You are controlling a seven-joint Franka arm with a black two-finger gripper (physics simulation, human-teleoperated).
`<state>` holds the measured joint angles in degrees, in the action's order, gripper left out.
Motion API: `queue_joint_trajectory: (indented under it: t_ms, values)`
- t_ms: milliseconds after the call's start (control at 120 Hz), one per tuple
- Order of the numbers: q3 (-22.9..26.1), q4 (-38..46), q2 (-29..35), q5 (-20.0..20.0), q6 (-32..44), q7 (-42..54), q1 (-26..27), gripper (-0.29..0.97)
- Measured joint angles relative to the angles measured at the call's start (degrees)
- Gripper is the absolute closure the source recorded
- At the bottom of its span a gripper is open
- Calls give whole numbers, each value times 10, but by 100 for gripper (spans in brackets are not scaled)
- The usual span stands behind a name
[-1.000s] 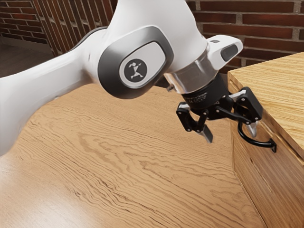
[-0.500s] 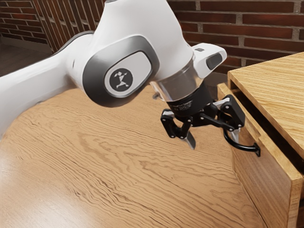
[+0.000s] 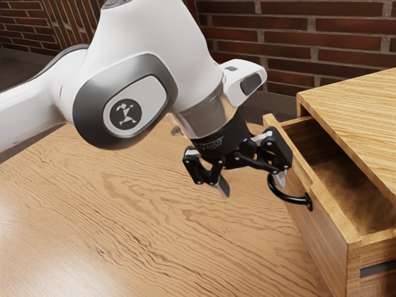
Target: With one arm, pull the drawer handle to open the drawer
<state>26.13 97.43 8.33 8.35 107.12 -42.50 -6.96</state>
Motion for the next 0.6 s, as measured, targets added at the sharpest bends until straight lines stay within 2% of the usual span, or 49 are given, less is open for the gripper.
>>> queue_joint_trajectory:
  t_ms: [333, 600]
  values:
    - [-2, 2, 12, 0, -14, -3, -1, 0]
    - [-10, 35, 35, 0, -13, -4, -1, 0]
